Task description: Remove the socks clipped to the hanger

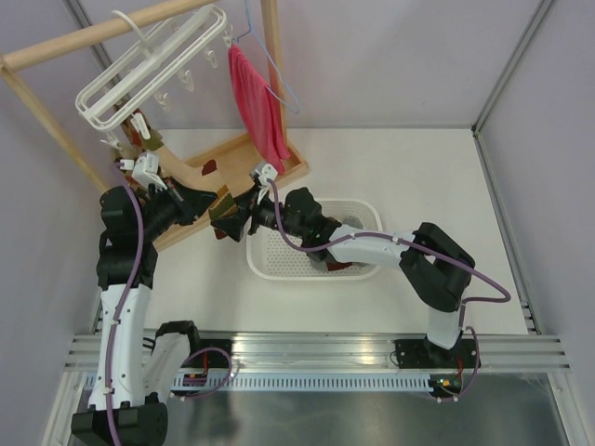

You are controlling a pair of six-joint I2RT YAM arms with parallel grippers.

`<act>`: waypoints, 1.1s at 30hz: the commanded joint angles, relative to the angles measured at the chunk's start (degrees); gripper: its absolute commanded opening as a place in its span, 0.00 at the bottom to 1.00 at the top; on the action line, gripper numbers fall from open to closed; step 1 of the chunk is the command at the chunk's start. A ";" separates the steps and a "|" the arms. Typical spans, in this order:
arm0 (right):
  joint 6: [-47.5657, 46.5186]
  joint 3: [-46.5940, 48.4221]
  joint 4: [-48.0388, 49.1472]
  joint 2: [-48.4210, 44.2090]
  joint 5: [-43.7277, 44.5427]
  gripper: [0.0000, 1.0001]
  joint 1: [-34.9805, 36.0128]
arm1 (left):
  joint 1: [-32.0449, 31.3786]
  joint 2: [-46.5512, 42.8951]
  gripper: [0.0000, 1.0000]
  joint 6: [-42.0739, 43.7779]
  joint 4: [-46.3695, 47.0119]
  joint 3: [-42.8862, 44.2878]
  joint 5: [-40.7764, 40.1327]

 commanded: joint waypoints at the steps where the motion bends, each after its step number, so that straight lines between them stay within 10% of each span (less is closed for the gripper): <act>1: 0.51 2.45 4.57 1.00 -2.13 0.73 0.59 | 0.26 -0.56 0.02 -1.40 0.82 2.07 1.71; 6: 1.74 2.27 4.39 1.17 -3.62 0.16 0.68 | 0.35 -0.56 0.02 -0.79 0.74 1.28 1.10; 10: 2.62 1.13 5.44 0.91 -3.98 0.01 0.68 | 0.26 -0.91 0.10 -0.17 0.74 0.49 -0.22; 11: 2.71 1.04 5.45 0.91 -3.89 0.01 0.59 | 0.26 -1.26 0.44 -0.08 0.65 0.06 -0.66; 14: 2.80 0.87 4.31 0.12 -2.75 0.01 0.59 | 0.17 -2.32 1.00 0.35 -0.67 -0.30 -2.94; 33: 1.48 -6.69 0.52 -8.14 0.59 0.01 0.59 | 1.40 0.05 1.00 9.06 -12.36 13.05 -28.15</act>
